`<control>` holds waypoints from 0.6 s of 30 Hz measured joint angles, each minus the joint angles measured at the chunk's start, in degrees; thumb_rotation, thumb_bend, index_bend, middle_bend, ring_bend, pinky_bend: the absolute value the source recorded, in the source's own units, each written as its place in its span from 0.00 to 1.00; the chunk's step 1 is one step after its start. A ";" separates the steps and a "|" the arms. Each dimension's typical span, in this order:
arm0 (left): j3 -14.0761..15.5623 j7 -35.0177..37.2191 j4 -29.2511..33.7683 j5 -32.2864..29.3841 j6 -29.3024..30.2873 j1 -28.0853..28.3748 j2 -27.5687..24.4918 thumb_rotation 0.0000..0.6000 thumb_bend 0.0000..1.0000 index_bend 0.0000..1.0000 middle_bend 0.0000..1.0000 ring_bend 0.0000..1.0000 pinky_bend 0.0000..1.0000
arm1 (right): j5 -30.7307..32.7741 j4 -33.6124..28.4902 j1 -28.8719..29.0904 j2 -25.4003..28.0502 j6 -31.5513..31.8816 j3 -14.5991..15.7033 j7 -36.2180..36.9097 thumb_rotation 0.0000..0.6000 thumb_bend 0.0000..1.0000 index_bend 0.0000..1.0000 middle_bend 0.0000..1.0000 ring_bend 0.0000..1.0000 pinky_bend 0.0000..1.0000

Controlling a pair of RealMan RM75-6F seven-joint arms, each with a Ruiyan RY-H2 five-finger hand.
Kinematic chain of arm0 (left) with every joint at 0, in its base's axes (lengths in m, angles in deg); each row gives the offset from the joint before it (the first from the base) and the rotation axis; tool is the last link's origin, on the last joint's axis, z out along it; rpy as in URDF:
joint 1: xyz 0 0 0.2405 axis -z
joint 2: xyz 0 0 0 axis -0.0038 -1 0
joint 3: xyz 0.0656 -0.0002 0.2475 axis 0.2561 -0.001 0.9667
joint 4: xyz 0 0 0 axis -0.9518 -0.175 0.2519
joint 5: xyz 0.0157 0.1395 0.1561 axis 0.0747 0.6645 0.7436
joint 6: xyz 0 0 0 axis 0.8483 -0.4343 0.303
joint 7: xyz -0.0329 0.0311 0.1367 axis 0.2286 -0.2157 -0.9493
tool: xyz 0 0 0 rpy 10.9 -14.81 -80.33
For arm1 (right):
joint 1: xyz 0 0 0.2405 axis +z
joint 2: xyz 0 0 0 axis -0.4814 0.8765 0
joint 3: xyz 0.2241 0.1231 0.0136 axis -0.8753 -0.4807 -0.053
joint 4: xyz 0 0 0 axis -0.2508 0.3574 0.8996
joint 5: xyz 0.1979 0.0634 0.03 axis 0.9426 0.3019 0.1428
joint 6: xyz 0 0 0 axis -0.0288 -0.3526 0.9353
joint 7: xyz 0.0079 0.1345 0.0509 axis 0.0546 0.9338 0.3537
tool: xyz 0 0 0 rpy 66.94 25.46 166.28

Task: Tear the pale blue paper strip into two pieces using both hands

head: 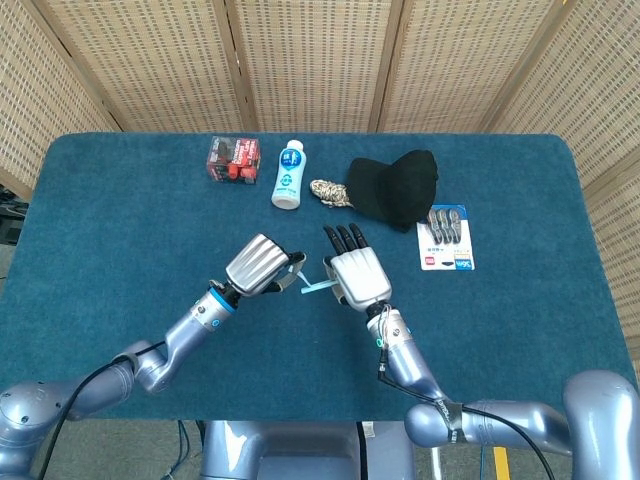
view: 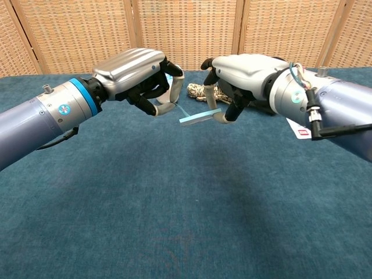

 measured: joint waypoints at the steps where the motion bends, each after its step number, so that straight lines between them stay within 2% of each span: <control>1: -0.01 0.05 -0.15 -0.05 0.00 0.10 0.15 1.00 0.40 0.63 0.92 0.87 0.86 | -0.07 -0.19 -0.15 0.19 0.25 0.06 0.05 1.00 0.57 0.61 0.05 0.00 0.00; 8: 0.26 0.40 -1.35 -0.18 -0.04 0.62 0.95 1.00 0.48 0.70 0.92 0.87 0.86 | -0.06 -1.21 -0.69 1.64 1.19 0.07 -0.23 1.00 0.57 0.61 0.05 0.00 0.00; 18: 1.90 0.14 -3.60 -0.50 1.32 -1.50 -0.71 1.00 0.51 0.72 0.93 0.87 0.86 | -0.02 -0.55 -2.11 4.15 0.93 0.43 1.77 1.00 0.57 0.61 0.05 0.00 0.00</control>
